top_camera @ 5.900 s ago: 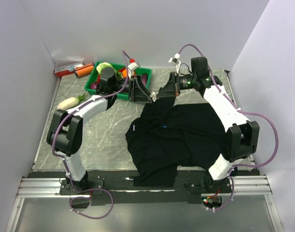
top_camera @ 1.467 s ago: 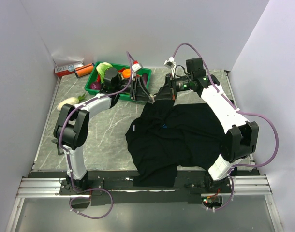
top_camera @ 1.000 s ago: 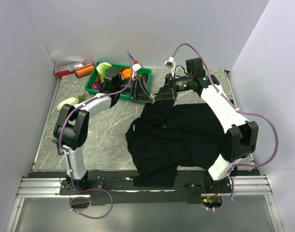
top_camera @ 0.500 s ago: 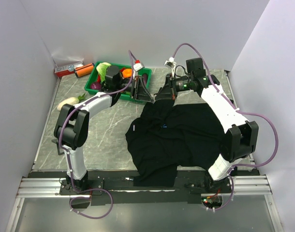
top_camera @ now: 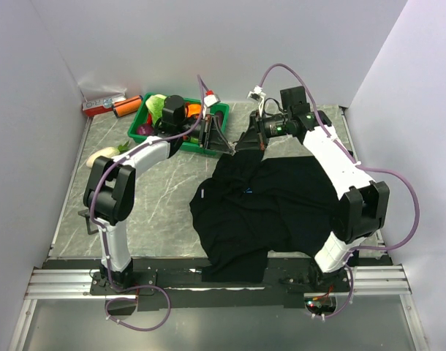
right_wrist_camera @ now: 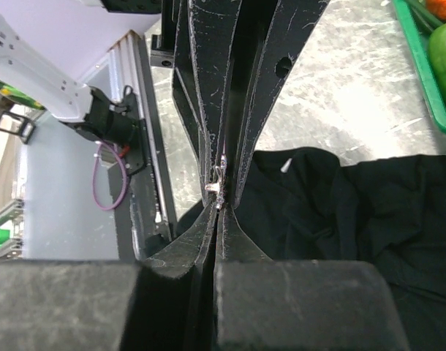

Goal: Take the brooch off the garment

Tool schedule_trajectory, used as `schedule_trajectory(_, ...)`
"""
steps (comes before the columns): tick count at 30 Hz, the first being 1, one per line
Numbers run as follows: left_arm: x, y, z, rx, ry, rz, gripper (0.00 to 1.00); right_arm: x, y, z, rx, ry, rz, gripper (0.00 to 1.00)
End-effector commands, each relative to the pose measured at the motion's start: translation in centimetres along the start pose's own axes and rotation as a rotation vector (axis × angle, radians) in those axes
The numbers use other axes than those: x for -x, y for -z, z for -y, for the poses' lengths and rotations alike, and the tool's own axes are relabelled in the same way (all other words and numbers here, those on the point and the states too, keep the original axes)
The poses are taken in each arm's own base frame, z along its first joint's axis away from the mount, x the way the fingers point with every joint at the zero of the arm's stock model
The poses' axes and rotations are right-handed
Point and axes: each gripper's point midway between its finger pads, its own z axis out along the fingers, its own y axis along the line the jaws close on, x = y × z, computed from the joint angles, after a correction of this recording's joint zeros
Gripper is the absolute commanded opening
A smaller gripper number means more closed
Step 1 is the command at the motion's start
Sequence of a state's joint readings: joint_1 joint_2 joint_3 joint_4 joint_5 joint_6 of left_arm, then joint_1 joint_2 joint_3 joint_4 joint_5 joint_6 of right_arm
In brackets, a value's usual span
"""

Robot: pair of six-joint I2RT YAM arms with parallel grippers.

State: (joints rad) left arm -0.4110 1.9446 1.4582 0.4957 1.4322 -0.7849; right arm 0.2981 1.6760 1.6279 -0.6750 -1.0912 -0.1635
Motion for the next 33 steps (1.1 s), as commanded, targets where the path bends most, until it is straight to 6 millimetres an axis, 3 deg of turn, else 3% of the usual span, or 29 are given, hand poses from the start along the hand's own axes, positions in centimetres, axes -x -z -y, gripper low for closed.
schedule_trajectory(1, 0.6, -0.7, -2.4, 0.067, -0.007, 0.044, 0.01, 2.7, 0.0, -5.5, 0.152, 0.128, 0.031, 0.0)
schedule_trajectory(20, 0.3, -1.2, -3.4, 0.166, -0.018, 0.029, 0.01, 3.1, -1.5, -5.1, 0.072, 0.21, -0.008, 0.0)
schedule_trajectory(28, 0.3, -0.9, -5.0, 0.315, -0.022, 0.036, 0.01, 3.1, -1.9, -5.4, 0.051, 0.239, -0.018, 0.0)
schedule_trajectory(33, 0.2, -1.0, -4.7, 0.301, -0.019, 0.035, 0.04, 3.1, -2.1, -5.5, 0.044, 0.243, -0.021, 0.0)
